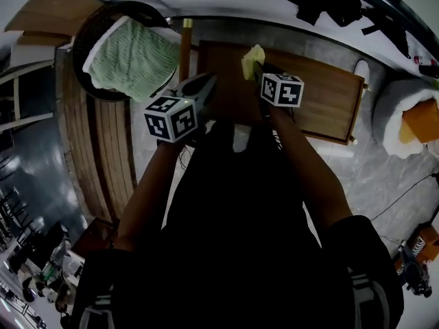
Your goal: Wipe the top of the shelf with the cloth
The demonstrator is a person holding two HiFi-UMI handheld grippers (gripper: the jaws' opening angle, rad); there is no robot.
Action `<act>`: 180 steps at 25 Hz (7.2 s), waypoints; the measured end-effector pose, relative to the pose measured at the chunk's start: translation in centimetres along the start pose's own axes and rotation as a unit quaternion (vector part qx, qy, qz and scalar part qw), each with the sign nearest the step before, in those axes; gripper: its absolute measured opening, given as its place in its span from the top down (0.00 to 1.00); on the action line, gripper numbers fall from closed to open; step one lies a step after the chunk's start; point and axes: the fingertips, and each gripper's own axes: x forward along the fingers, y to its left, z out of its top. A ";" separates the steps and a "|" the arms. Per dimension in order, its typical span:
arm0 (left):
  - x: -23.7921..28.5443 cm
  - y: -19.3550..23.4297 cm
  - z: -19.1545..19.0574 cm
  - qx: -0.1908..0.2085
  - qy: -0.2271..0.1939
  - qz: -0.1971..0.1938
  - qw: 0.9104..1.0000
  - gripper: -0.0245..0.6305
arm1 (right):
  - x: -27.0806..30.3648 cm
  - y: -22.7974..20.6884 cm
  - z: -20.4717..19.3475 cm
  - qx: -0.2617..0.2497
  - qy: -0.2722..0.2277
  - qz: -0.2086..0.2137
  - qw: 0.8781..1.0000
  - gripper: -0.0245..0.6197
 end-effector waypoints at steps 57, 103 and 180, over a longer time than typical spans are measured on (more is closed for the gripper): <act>12.2 -12.7 -10.1 -0.041 0.103 -0.119 0.987 0.94 | -6.4 -18.7 -5.4 -0.046 0.053 -0.095 0.993 0.89; -3.8 1.1 -3.9 -0.095 0.007 -0.029 0.995 0.94 | 0.2 3.2 -4.3 -0.053 0.050 0.019 0.997 0.89; 7.3 -12.4 -9.8 -0.088 0.053 -0.105 0.989 0.94 | -16.5 -19.7 -7.0 -0.026 0.009 -0.128 0.991 0.89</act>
